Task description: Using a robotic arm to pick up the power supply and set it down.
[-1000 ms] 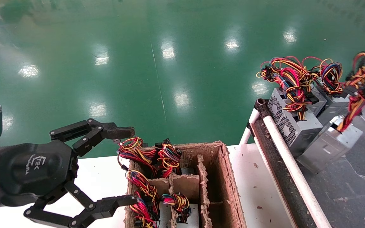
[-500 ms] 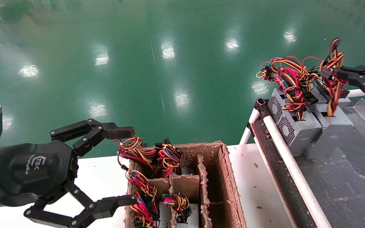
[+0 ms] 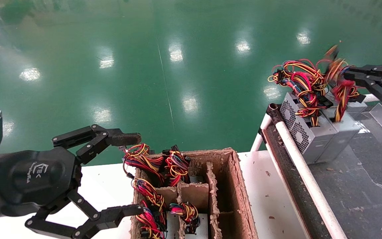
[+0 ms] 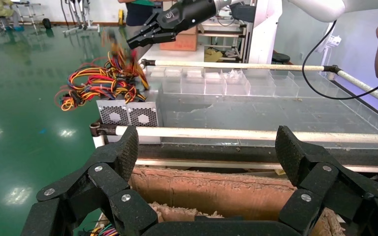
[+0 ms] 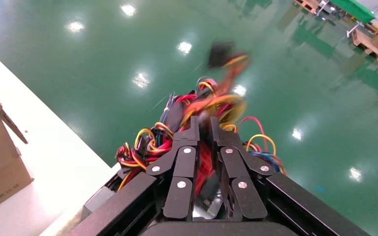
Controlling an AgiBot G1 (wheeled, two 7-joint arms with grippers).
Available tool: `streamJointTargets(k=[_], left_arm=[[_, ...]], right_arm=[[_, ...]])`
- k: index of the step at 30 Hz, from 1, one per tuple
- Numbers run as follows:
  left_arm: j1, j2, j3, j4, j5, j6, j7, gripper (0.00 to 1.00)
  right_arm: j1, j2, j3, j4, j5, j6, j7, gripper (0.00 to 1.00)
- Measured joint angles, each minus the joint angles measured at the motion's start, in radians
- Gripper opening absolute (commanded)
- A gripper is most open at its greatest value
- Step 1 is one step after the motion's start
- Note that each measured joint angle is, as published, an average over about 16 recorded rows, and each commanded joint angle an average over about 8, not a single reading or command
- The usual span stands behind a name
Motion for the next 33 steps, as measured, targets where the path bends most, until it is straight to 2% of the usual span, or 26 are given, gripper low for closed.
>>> streamJointTargets(k=[15, 33], left_arm=[[0.0, 0.0, 0.0, 0.0, 0.0, 0.0, 0.0, 1.0], [0.0, 0.0, 0.0, 0.001, 0.0, 0.0, 0.0, 1.0]], right_arm=[[0.017, -0.009, 0.006, -0.029, 0.043, -0.045, -0.007, 1.0], [-0.096, -0.027, 0.0, 0.104, 0.199, -0.096, 0.037, 1.0]])
